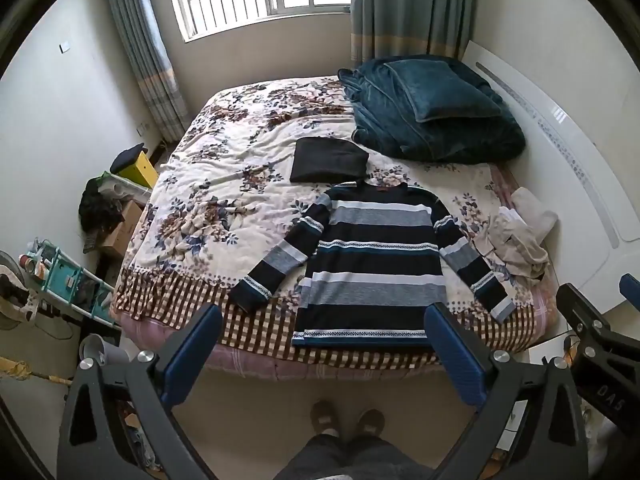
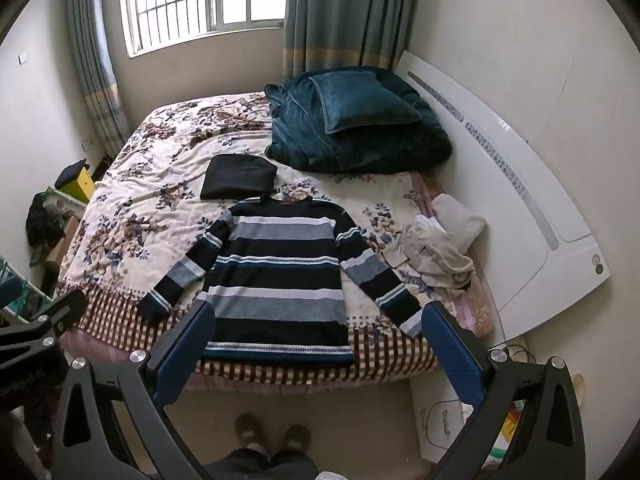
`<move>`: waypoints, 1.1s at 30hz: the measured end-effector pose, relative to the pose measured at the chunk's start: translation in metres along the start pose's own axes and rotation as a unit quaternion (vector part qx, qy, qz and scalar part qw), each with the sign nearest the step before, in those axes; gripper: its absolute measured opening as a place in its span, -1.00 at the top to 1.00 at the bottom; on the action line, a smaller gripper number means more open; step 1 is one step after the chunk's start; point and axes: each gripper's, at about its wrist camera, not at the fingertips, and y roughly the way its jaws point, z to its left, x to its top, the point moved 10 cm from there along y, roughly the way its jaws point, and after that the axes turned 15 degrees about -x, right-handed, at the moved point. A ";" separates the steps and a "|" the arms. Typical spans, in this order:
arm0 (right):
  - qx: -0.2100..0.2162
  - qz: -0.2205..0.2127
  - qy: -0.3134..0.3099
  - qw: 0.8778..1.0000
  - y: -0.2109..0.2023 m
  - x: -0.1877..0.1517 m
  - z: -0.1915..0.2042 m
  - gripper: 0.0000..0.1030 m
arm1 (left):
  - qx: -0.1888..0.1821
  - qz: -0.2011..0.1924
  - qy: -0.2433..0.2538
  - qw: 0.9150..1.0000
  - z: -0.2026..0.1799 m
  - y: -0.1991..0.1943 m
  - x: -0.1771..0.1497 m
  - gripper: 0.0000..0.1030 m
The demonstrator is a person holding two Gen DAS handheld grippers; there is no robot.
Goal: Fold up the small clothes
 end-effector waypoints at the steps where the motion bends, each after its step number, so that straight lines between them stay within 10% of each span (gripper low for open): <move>1: 0.001 0.000 0.000 1.000 0.000 0.000 0.000 -1.00 | -0.001 0.000 -0.001 1.000 0.001 0.000 0.000 -1.00; 33: -0.002 0.001 -0.001 1.000 0.005 0.008 -0.003 -1.00 | -0.002 -0.003 0.003 1.000 0.003 0.005 0.006 -1.00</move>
